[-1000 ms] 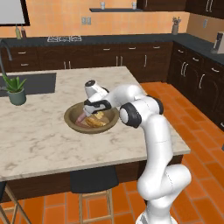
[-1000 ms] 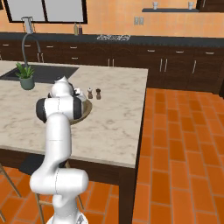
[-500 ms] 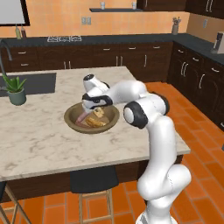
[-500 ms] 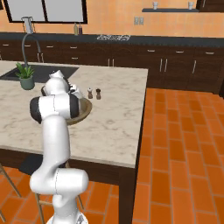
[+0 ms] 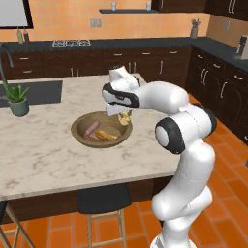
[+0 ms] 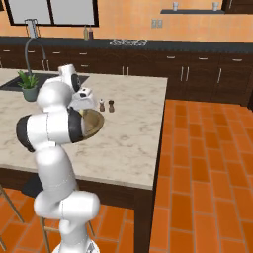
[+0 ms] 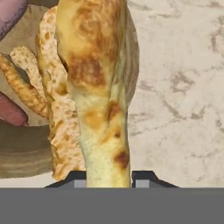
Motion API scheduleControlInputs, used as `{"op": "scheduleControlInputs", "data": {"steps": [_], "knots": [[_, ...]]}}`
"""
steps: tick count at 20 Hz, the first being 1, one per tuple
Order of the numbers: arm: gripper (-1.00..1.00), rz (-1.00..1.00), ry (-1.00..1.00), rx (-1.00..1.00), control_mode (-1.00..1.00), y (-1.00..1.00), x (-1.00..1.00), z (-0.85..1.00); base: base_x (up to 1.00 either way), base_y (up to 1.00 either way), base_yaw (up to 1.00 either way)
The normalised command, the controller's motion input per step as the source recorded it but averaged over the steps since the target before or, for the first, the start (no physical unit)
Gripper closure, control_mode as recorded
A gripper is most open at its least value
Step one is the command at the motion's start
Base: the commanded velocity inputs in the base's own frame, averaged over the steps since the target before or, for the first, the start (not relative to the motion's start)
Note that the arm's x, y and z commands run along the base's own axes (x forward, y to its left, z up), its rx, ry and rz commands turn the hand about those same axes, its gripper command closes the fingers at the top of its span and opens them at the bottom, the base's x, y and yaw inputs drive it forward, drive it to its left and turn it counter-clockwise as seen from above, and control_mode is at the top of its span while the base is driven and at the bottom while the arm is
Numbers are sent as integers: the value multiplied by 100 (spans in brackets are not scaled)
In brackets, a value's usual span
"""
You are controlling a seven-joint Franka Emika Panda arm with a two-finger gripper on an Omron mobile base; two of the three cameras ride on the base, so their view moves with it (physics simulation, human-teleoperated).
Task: Place one bun and one sausage from the bowl on each plate.
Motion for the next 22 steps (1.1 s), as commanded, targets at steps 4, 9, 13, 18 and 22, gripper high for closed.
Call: {"op": "scheduleControlInputs", "data": {"steps": [4, 9, 13, 18, 22], "knots": [[100, -24, 16, 11, -100, -53, -100, 74, 0, 0, 0], [100, -22, 1, 9, -100, -37, -100, 17, 0, 0, 0], [100, -14, -21, 2, -100, -30, -100, -18, 0, 0, 0], [100, -7, -9, 0, -100, -11, -100, -9, 0, 0, 0], [100, 0, 0, 0, -100, -4, -75, 0, 0, 0, 0]]}}
